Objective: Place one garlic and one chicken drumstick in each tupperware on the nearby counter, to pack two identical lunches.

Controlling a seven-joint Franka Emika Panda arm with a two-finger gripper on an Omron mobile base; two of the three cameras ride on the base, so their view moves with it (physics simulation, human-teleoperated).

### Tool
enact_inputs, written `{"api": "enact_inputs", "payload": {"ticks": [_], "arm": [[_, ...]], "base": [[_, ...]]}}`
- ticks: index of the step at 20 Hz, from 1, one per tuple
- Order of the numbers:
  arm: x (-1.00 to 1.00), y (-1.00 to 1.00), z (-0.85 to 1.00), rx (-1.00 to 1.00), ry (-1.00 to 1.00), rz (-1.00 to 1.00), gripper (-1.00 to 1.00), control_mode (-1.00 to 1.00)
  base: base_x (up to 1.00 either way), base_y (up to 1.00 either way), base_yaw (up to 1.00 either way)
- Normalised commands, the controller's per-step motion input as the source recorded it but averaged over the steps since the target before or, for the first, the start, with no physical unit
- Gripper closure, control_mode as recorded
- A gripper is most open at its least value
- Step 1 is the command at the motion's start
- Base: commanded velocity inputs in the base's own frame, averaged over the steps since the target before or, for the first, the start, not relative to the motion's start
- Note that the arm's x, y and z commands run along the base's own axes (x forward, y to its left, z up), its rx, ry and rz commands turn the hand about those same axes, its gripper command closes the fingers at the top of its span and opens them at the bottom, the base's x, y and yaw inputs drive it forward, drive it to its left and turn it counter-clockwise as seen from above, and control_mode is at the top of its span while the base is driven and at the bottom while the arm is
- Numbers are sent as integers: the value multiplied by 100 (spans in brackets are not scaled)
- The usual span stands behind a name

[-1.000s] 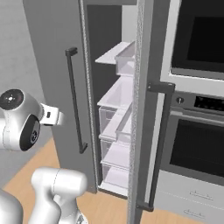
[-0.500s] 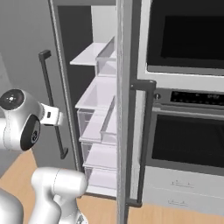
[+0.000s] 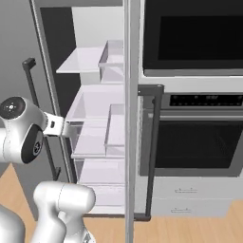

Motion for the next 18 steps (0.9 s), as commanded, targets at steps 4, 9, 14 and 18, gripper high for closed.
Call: {"api": "enact_inputs", "payload": {"ticks": [4, 9, 14, 18], "arm": [[0, 0, 0, 0, 0, 0, -100, 100], [0, 0, 0, 0, 0, 0, -100, 100], [0, 0, 0, 0, 0, 0, -100, 100], [0, 0, 0, 0, 0, 0, -100, 100]], "base": [[55, 0, 0], [27, -15, -3], [-40, 7, 21], [30, 28, 1]]}}
